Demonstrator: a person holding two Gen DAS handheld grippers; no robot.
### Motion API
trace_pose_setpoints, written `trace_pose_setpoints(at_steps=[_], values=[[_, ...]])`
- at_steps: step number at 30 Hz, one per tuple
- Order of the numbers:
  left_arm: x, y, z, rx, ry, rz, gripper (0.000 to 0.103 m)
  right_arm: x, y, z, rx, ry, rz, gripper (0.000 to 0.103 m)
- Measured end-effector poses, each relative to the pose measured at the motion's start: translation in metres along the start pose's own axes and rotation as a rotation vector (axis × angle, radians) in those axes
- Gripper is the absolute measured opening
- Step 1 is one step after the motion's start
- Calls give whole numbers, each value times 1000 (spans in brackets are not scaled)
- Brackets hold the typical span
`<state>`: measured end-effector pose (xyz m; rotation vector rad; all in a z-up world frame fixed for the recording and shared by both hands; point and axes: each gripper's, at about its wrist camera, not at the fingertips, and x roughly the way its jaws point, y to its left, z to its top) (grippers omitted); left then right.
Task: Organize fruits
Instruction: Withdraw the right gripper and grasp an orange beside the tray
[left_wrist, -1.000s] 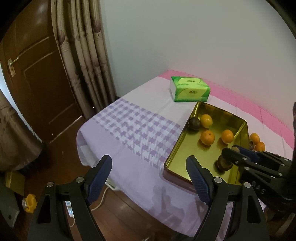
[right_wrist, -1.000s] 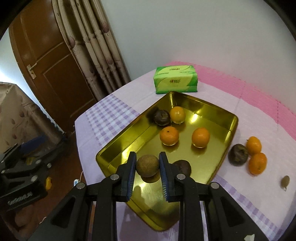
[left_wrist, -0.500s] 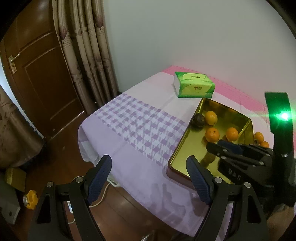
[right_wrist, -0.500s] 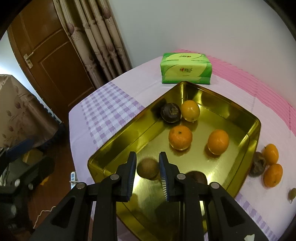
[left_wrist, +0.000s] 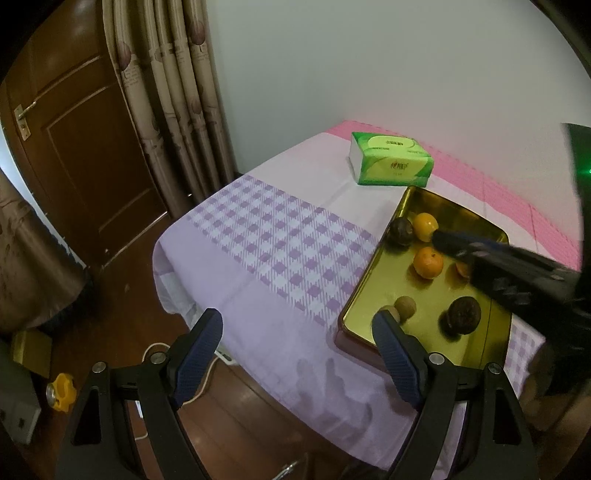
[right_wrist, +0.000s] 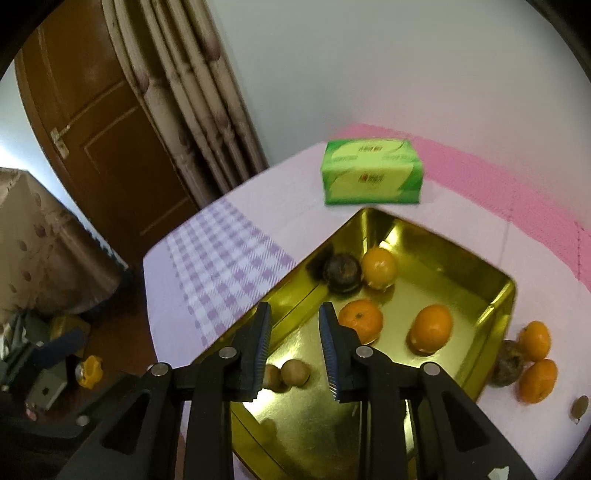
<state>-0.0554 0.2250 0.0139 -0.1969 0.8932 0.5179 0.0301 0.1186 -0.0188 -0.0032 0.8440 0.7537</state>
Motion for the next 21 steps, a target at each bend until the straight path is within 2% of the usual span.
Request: trace_pose_setpoints(at_steps=[6,10,12,15,18,21], values=[[1,-1,0,5,3,0,84,-48,-42,-32,125,-86,-46,37],[0,-2,-2,10,10,-2,84,-73,-81,-67,204,-81,-121,39],[0,-4,-2,12,10,-1,84,-81,-99,-81,218,-65,-190,42],[-2,-6,-2,19,4,3,84,-88,-122,-86,223,-61,-260,47],[-3,-11,-4,32,0,6,84,-87,-137,-81,199,-59,-300,58],[-3,-15,-5,50,-4,11,84,-73,-145,-74,164,-27,-320,59]])
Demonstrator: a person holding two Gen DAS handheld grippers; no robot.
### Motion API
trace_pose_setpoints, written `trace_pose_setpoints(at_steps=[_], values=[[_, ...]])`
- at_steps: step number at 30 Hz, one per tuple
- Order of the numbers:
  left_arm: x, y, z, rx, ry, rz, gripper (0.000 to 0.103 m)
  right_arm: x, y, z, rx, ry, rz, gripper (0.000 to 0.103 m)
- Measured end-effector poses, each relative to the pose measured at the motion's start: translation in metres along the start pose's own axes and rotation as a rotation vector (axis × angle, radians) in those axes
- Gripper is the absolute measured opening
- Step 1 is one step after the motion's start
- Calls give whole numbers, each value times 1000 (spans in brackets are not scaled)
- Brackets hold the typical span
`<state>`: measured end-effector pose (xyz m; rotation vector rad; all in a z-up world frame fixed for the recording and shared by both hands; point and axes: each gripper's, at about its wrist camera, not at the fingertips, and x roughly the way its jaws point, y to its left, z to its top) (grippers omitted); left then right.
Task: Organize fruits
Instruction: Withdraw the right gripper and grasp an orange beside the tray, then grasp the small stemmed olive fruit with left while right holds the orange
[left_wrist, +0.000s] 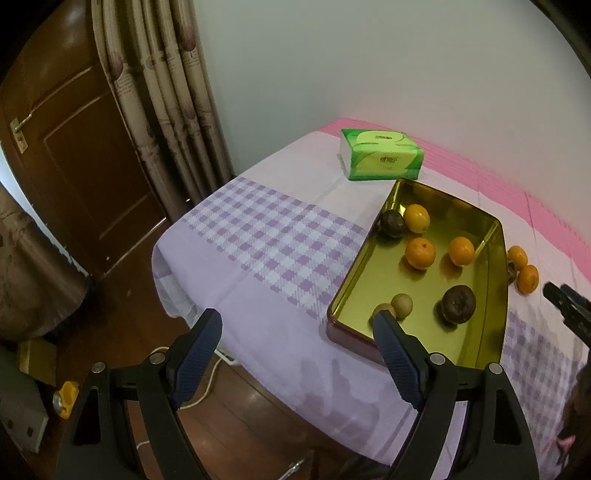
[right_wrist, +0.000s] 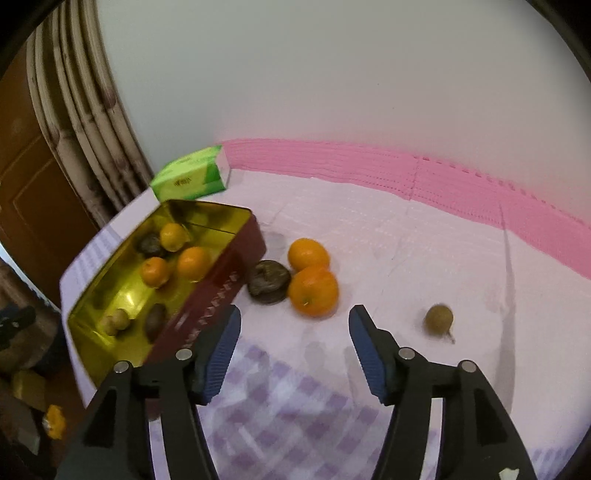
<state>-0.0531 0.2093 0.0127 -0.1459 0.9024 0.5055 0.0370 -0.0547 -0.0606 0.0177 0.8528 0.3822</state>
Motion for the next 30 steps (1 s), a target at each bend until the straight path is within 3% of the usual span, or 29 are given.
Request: trace_pose_setpoints(at_steps=[10,11,13,20,25,30], values=[[10,-7,1,29,22,14,84,56,-10,19,-7,60,-12,62],[11,-7,1,30,24,15,84,61,-10,20,-17,78,-17,59],[12,-8,1,32,28,18,84,62,-13,22,-1,88,20,38],[6,-14,-2,62,2,22,84,-8,-34,-6,-10,12,-22,37],[-7,-26,-6,118,-44,-1,84,-60,-104,-46,71,-3,-159,37],[-32,-51,-13,237,-137,-69,84,-79,-177,-78,201,11,-279,37]])
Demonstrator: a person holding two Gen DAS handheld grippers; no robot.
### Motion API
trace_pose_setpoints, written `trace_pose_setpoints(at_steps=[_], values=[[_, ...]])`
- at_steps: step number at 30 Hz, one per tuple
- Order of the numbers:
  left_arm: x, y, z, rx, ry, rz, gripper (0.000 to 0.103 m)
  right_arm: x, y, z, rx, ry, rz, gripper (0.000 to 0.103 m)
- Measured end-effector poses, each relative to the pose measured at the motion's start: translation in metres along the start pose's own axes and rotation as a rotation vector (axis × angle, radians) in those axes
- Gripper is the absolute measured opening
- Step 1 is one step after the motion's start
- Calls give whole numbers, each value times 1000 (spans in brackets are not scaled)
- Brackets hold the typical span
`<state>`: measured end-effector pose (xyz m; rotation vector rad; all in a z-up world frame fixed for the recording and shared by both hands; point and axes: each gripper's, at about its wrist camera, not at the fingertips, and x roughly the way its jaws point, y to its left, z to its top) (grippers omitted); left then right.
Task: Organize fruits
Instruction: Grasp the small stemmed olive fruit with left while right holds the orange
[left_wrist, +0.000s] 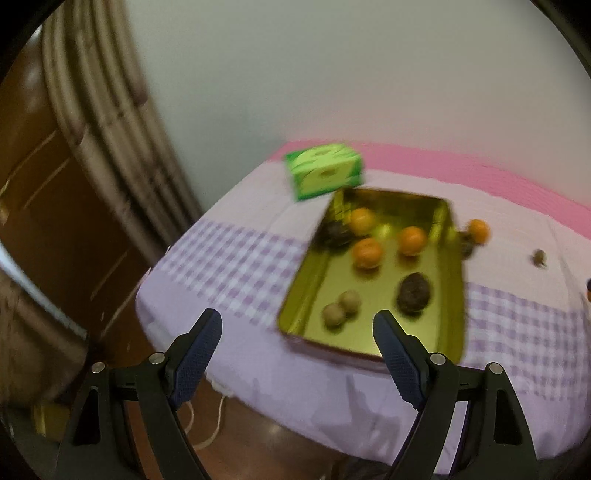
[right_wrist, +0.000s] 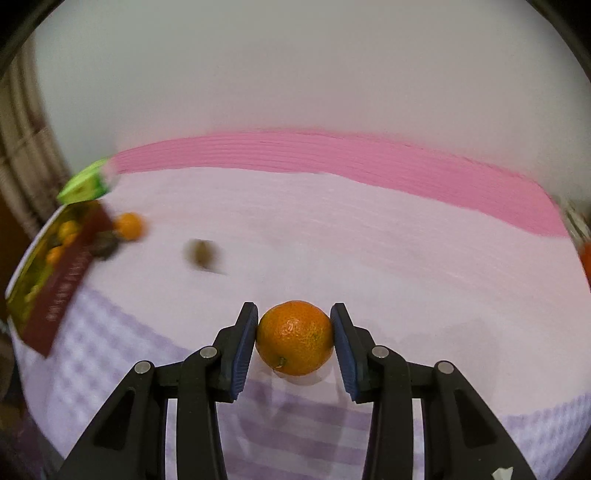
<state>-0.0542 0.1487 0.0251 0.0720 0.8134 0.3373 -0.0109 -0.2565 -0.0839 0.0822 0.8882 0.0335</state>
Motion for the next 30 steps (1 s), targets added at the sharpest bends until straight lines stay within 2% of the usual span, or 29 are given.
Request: trace_pose_setpoints(at_steps=[4,6,8,13,17,20,22,27,29,30], values=[[-19,-34,1,153,-80,-91,84,12,-15,-10,-12,13,-36,38],[-23,-45,4,203,-91,-130,84,13,-16,-10,-13,1,-28,38],[-27,-55,11,240,-89,-202,84,14,-16,-10,-12,-11,-23,38],[-37,-86,32,376,-137,-292,84,17,-35,-17,27,-18,7,39],[-35,-115,47,468,-126,-381,84,21,-36,-17,47,-13,28,39],[-22,-146,58,512,-86,-469,84,22,-39,-16,58,-14,43,39],[-13,-169,62,541,-75,-493,84,21,-41,-17,66,-17,58,39],[13,-218,72,552,-3,-585,84,20,-47,-16,87,-21,84,39],[24,-239,76,559,15,-603,79,20,-47,-16,92,-21,91,39],[31,-252,78,566,32,-611,70,20,-47,-15,93,-21,94,40]])
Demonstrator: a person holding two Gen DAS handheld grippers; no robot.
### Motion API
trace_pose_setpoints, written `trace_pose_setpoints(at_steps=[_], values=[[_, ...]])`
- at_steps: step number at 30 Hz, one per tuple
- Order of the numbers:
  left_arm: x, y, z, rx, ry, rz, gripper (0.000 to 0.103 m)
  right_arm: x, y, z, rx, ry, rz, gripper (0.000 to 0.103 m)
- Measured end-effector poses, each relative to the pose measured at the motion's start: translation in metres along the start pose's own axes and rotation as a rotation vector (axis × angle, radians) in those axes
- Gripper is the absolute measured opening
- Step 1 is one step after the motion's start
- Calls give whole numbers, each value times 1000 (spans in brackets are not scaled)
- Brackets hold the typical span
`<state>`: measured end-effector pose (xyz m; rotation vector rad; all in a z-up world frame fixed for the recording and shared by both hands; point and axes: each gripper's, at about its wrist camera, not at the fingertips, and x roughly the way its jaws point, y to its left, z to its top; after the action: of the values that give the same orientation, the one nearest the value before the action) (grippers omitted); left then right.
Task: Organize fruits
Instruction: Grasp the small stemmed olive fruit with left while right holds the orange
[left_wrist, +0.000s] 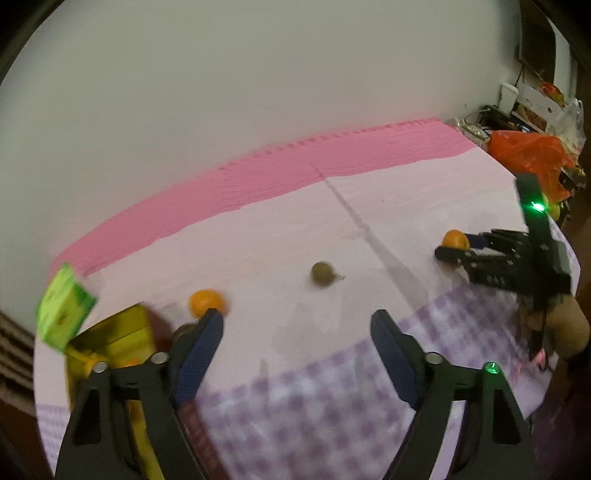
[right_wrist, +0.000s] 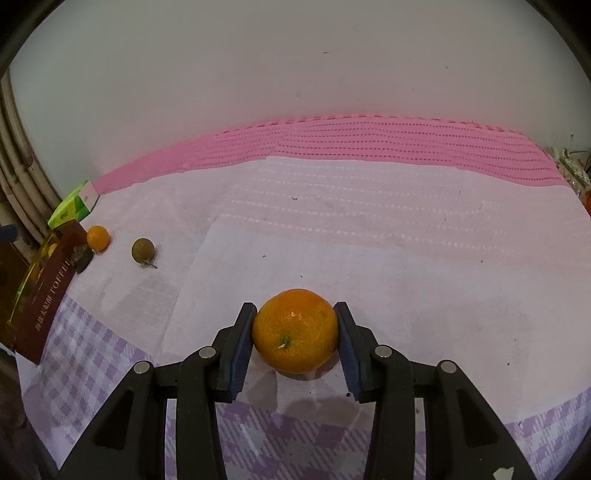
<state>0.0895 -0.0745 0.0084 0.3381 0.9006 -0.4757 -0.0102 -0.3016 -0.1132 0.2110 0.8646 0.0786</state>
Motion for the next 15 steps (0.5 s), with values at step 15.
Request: trace_pose_setpoints(at_steps=[15], values=[[122,-8,27,-61,159,-28,42,0,-4,0,22,-3,31,41]])
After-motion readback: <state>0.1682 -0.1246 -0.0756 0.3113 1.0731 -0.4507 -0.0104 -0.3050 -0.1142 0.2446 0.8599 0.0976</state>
